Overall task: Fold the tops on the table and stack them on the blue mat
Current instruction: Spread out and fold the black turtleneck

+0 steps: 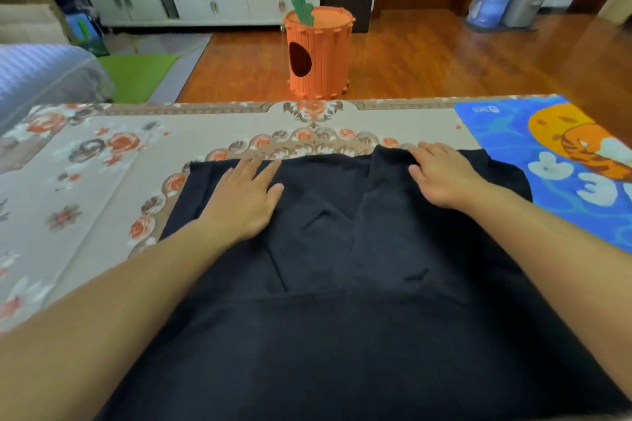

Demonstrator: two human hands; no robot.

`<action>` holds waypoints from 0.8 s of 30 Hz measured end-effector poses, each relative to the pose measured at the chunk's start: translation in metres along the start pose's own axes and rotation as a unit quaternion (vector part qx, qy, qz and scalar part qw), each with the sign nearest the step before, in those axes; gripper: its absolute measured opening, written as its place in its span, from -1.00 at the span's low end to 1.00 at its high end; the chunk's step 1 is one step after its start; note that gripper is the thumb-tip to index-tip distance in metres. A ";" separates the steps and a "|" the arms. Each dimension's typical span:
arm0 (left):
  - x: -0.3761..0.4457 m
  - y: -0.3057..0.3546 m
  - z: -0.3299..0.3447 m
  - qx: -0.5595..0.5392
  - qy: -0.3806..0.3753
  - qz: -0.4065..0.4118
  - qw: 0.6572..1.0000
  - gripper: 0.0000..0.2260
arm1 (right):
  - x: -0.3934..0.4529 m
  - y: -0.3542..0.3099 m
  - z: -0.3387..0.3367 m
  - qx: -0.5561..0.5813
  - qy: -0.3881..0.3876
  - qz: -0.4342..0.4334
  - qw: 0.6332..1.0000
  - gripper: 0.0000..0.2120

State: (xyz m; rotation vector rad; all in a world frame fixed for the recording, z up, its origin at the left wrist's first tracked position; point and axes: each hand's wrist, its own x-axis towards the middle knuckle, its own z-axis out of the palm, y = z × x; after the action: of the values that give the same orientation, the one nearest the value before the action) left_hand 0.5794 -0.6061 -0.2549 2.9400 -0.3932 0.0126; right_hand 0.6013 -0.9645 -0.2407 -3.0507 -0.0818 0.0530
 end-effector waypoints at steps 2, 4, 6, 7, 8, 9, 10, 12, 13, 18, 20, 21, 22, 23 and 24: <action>0.040 -0.018 0.004 0.005 0.003 -0.004 1.000 -0.49 | 0.031 0.010 0.007 -0.027 -0.027 0.018 0.999 -0.49; 0.064 -0.043 0.012 0.027 -0.019 -0.017 0.999 -0.48 | 0.047 0.023 0.018 -0.043 -0.035 0.025 0.998 -0.48; 0.070 -0.067 0.022 0.078 -0.059 -0.012 0.995 -0.45 | 0.048 0.033 0.030 -0.033 -0.030 0.027 0.999 -0.46; 0.068 -0.076 0.026 0.096 -0.065 -0.005 0.993 -0.45 | 0.047 0.037 0.035 -0.018 -0.021 0.031 0.999 -0.46; 0.067 -0.081 0.028 0.102 -0.058 0.004 0.993 -0.45 | 0.046 0.039 0.039 -0.006 -0.013 0.033 0.999 -0.46; 0.066 -0.084 0.028 0.098 -0.045 0.012 0.994 -0.47 | 0.044 0.039 0.040 -0.001 -0.007 0.032 0.999 -0.46; 0.065 -0.084 0.027 0.087 -0.030 0.020 0.996 -0.48 | 0.043 0.038 0.039 -0.001 -0.004 0.026 1.000 -0.47; 0.063 -0.080 0.022 0.075 0.004 0.024 0.997 -0.50 | 0.042 0.034 0.035 -0.003 0.004 0.007 1.000 -0.50; 0.062 -0.078 0.020 0.079 0.018 0.026 0.996 -0.51 | 0.041 0.033 0.032 -0.011 0.007 -0.004 1.000 -0.51; 0.060 -0.079 -0.008 0.135 -0.023 0.026 0.990 -0.57 | 0.044 0.036 -0.018 -0.045 -0.119 -0.033 0.991 -0.53; 0.059 -0.081 -0.023 0.157 -0.042 0.042 0.986 -0.61 | 0.038 0.037 -0.047 -0.080 -0.179 -0.022 0.980 -0.66; 0.055 -0.082 -0.030 0.154 -0.045 0.054 0.986 -0.65 | 0.033 0.040 -0.057 -0.106 -0.183 -0.019 0.977 -0.70; 0.050 -0.082 -0.036 0.138 -0.038 0.067 0.987 -0.70 | 0.025 0.043 -0.063 -0.123 -0.169 -0.019 0.978 -0.73; 0.042 -0.082 -0.042 0.118 -0.023 0.078 0.990 -0.76 | 0.016 0.046 -0.069 -0.124 -0.143 -0.022 0.982 -0.76; 0.033 -0.082 -0.048 0.097 -0.001 0.091 0.991 -0.80 | 0.005 0.049 -0.073 -0.114 -0.113 -0.028 0.987 -0.79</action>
State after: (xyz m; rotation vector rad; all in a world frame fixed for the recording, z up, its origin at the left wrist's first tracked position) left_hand 0.6332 -0.5285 -0.2208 3.0824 -0.6978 0.0759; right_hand 0.6113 -1.0190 -0.1722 -3.2541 -0.2015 0.4141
